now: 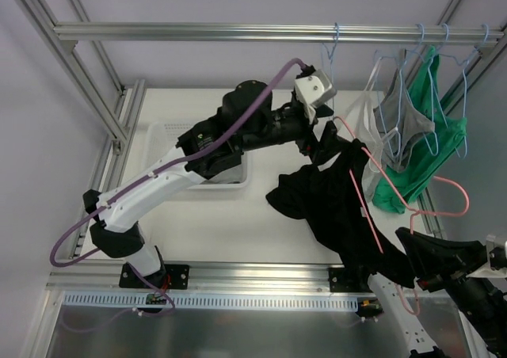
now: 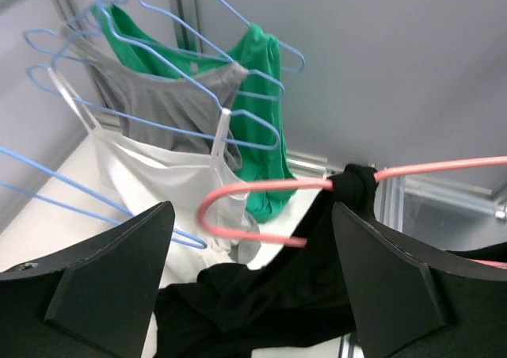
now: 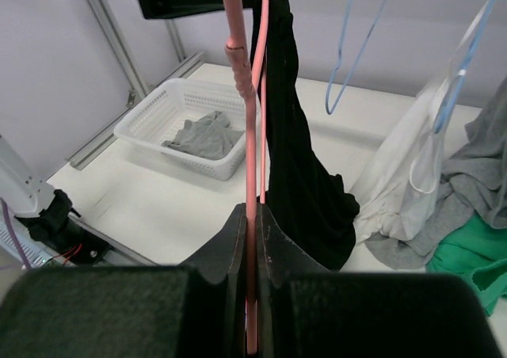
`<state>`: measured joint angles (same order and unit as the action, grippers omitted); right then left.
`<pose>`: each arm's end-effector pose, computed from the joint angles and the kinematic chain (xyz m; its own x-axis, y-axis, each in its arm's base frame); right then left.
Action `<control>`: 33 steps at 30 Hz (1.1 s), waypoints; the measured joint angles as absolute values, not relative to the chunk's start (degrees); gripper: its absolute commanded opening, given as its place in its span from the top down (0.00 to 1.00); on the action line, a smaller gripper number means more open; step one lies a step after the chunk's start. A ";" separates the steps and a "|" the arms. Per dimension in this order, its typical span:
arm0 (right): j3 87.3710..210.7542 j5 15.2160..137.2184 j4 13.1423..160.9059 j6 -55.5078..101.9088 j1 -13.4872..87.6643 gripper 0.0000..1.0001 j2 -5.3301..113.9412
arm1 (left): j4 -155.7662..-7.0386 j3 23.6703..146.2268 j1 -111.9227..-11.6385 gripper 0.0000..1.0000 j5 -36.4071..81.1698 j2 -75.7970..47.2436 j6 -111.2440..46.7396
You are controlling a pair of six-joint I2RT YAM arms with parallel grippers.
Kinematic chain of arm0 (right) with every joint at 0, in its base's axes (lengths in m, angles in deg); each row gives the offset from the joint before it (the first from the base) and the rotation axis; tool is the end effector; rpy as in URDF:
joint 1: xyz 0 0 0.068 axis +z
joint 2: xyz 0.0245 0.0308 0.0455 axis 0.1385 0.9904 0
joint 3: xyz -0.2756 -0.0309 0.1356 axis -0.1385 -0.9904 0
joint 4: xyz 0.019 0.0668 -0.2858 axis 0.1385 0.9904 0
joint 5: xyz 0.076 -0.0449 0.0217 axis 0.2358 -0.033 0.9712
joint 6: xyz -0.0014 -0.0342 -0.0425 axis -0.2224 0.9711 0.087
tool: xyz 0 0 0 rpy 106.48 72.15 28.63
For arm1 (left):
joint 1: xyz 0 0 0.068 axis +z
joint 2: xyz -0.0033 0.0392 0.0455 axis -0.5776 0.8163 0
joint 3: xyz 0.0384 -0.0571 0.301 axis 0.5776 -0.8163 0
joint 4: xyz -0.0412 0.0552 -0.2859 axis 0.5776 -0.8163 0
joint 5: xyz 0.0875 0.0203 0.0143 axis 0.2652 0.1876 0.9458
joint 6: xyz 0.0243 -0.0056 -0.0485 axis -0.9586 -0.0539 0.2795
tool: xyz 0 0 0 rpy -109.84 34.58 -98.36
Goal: Remove the tank top from the hanger
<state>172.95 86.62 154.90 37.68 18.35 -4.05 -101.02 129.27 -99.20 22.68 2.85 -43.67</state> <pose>-0.1442 -0.0149 0.5314 0.2042 -0.0915 -0.9746 -0.4498 0.8756 -0.1764 0.1599 -0.3380 0.5950 0.0466 -0.1016 -0.9937 0.9502 0.3114 0.0127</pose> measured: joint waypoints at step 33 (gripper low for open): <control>161.11 88.00 148.78 37.11 18.68 1.00 -0.08 | -86.03 103.17 -101.34 0.15 43.51 -12.74 -39.97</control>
